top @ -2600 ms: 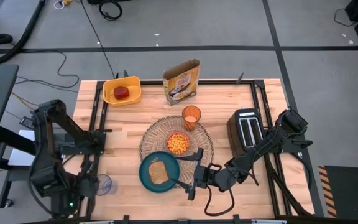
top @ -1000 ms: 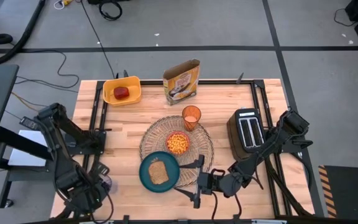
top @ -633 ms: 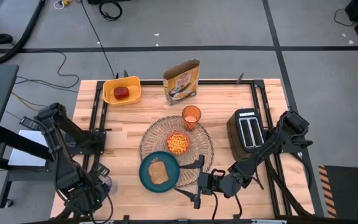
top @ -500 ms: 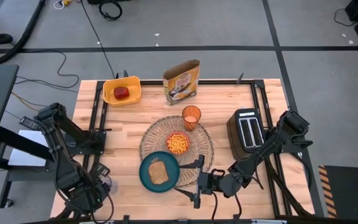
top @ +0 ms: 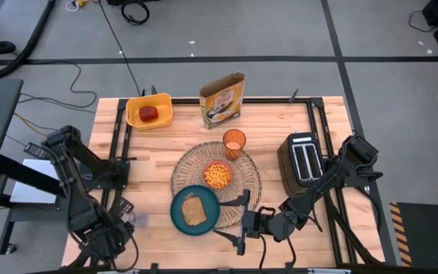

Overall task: Arrange a breakfast setting
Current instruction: Put the violet spoon on the placemat to the right of the red bowl

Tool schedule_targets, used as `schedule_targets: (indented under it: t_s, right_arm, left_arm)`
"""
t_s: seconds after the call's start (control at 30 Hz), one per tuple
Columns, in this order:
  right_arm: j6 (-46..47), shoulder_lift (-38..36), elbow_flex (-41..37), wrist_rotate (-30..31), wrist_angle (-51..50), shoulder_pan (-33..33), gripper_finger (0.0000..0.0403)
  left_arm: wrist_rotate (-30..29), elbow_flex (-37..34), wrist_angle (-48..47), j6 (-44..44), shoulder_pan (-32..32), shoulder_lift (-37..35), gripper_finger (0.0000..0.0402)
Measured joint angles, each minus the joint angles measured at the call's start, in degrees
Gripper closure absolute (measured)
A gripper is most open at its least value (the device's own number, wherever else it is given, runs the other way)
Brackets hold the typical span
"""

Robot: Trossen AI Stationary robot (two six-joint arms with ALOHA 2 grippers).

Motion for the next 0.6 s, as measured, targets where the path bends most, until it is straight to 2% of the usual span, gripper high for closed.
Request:
schedule_targets:
  t_s: [0.43,0.6]
  right_arm:
    - [0.4,0.0,0.0,0.0,0.0,0.0,0.0030]
    - [0.5,0.0,0.0,-0.1,0.0,0.0,0.0030]
  left_arm:
    - [0.4,0.0,-1.2,-1.0,2.8,-4.4,0.0386]
    - [3.7,0.0,-2.4,-0.9,4.6,-6.3,0.0386]
